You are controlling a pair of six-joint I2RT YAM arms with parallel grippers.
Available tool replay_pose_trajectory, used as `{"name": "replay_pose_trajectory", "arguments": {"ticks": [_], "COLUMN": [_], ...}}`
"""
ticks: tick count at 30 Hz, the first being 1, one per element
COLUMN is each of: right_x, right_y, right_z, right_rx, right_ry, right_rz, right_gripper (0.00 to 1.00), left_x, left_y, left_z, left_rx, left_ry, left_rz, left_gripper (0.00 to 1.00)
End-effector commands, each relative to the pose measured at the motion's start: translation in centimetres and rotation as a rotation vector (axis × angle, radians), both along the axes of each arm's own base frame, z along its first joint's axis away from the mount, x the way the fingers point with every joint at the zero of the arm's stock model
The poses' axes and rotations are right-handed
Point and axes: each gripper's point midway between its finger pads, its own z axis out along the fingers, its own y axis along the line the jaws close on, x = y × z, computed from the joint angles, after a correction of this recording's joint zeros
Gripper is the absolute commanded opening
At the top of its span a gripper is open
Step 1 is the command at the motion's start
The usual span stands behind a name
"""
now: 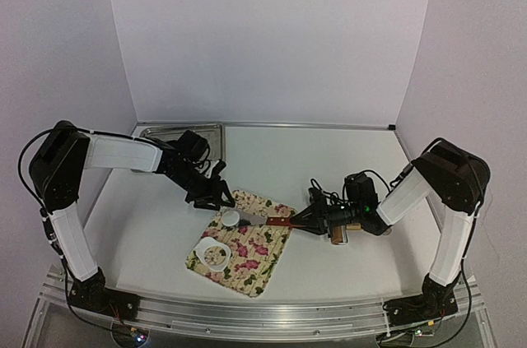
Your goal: Roll out the dumpling wrappers from the dough
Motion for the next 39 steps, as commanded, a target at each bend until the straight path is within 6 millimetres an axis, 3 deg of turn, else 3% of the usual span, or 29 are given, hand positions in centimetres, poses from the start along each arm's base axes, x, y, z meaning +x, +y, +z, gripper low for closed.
{"name": "replay_pose_trajectory", "arguments": {"ticks": [1,8,13,24,33,39], "right_x": [0.4,0.2,-0.1,1.6,4.8,7.1], "right_y": [0.2,0.1,-0.1,0.4,1.6,3.0], "right_z": [1.5,3.3,4.9,10.1,14.6,16.8], "right_rx": [0.059,0.103,0.125,0.19,0.126,0.087], "right_ry": [-0.016,-0.034,-0.051,-0.122,-0.217,-0.263], "right_rz": [-0.008,-0.011,-0.018,-0.072,-0.106,-0.127], "right_gripper": [0.0,0.0,0.0,0.0,0.0,0.0], "left_x": [2.2,3.6,4.2,6.0,5.7,5.6], "left_y": [-0.2,1.5,3.7,11.1,17.8,20.3], "left_z": [6.0,9.6,10.9,10.6,9.9,9.8], "left_rx": [-0.085,-0.126,-0.12,-0.02,-0.002,-0.003], "left_ry": [-0.127,-0.173,-0.188,-0.226,-0.214,-0.219], "left_rz": [0.036,0.1,0.147,0.332,0.497,0.554], "left_gripper": [0.73,0.74,0.74,0.79,0.81,0.81]}}
